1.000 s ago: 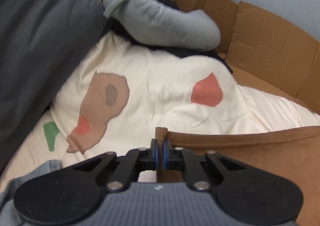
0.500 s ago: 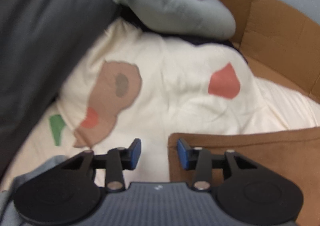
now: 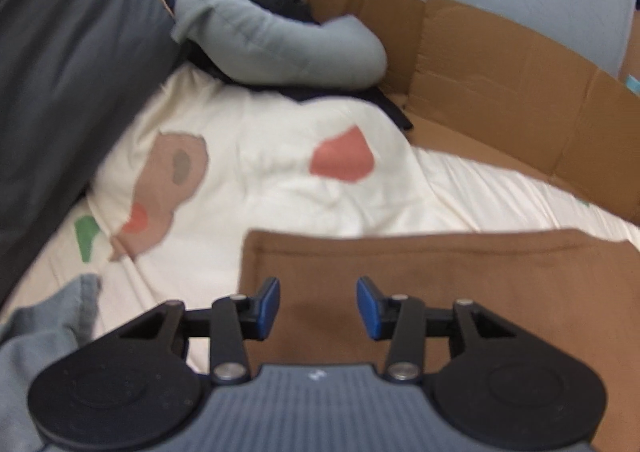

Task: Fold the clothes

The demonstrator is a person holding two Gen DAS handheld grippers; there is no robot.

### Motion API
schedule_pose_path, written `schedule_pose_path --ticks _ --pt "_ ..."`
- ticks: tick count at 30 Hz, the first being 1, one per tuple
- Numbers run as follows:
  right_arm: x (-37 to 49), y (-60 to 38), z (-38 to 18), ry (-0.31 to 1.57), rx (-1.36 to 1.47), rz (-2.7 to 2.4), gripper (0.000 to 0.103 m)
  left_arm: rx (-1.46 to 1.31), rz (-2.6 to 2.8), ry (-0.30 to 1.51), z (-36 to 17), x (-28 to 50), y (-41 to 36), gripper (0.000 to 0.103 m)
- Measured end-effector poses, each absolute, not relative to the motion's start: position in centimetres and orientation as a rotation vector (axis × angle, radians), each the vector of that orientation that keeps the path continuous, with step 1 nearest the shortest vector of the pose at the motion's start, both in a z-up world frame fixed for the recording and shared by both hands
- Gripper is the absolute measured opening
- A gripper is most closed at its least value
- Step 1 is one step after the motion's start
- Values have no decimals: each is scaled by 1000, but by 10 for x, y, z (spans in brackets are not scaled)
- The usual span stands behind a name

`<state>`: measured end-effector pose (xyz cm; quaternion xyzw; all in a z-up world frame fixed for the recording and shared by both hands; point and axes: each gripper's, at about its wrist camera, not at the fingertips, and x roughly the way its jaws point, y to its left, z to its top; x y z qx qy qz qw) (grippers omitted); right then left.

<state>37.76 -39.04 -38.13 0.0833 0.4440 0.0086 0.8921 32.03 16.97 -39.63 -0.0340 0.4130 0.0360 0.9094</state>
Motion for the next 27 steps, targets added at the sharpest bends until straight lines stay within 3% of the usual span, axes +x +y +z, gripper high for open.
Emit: schedule_pose_path --ticks 3,6,10,13,16,19,21,23,25,27 --pt "378 -381 -394 948 108 23 27 -58 92 896 -412 323 181 43" --pt "381 -385 -404 967 101 6 24 -77 111 913 -422 325 196 27" --pt "381 -394 -410 965 104 -21 18 -52 127 914 -423 328 203 19" --pt "381 -401 -407 948 129 -79 18 -51 239 882 -413 327 208 29" --pt "374 -409 -397 919 186 -99 21 -138 252 860 -402 321 211 30" --pt "364 -409 -386 900 217 -66 22 -138 210 852 -393 313 194 38" --pt "358 -405 -381 904 229 -35 24 -143 163 857 -390 305 180 53" --pt "351 -398 -379 909 233 -45 24 -142 117 869 -391 297 164 59" --pt "344 -393 -377 898 269 -62 29 -125 86 885 -394 290 147 61" --pt "338 -383 -377 899 295 -65 41 -120 59 905 -399 284 133 65"
